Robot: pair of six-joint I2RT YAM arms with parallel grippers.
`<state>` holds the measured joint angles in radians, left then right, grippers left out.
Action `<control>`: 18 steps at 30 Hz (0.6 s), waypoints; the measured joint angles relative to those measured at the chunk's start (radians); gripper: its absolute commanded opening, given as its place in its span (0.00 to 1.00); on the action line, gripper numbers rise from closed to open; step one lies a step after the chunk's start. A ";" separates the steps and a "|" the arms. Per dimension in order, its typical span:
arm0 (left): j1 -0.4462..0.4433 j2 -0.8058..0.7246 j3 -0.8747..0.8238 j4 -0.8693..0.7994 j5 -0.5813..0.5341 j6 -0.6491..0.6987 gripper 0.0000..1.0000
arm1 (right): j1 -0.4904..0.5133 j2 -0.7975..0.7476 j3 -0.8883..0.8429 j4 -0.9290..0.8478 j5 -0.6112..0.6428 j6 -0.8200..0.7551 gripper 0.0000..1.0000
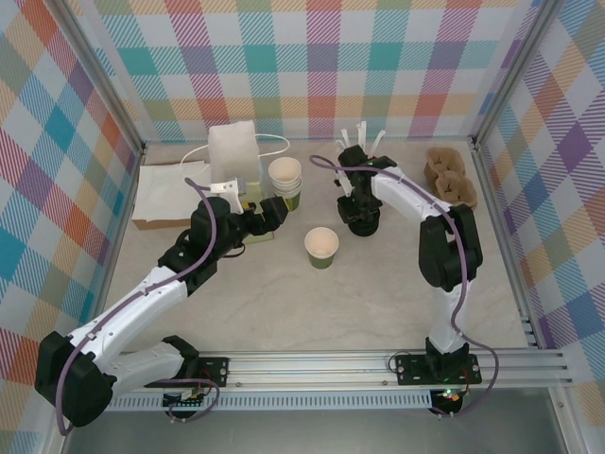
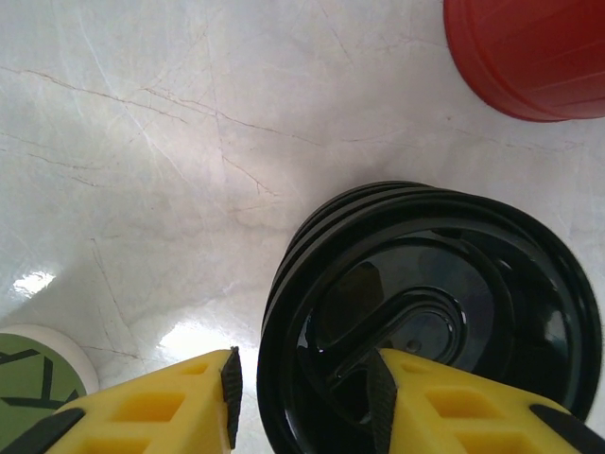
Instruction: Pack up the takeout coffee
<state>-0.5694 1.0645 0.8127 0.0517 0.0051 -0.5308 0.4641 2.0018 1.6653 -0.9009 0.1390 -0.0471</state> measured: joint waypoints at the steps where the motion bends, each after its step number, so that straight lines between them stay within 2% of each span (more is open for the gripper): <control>1: 0.000 0.000 0.000 0.000 0.000 0.000 1.00 | 0.000 0.006 0.002 -0.002 -0.002 0.000 0.38; 5: 0.000 0.000 0.000 0.000 -0.001 0.000 1.00 | 0.000 0.026 0.008 -0.008 -0.008 -0.004 0.32; 13: 0.000 0.000 0.000 -0.001 -0.007 0.000 1.00 | 0.000 0.031 0.009 -0.014 -0.009 -0.016 0.14; 18: 0.000 0.000 0.000 -0.008 -0.007 0.000 1.00 | -0.005 0.028 0.008 -0.014 -0.019 -0.016 0.11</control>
<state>-0.5694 1.0645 0.8127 0.0437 -0.0021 -0.5308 0.4591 2.0300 1.6737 -0.9146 0.1196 -0.0635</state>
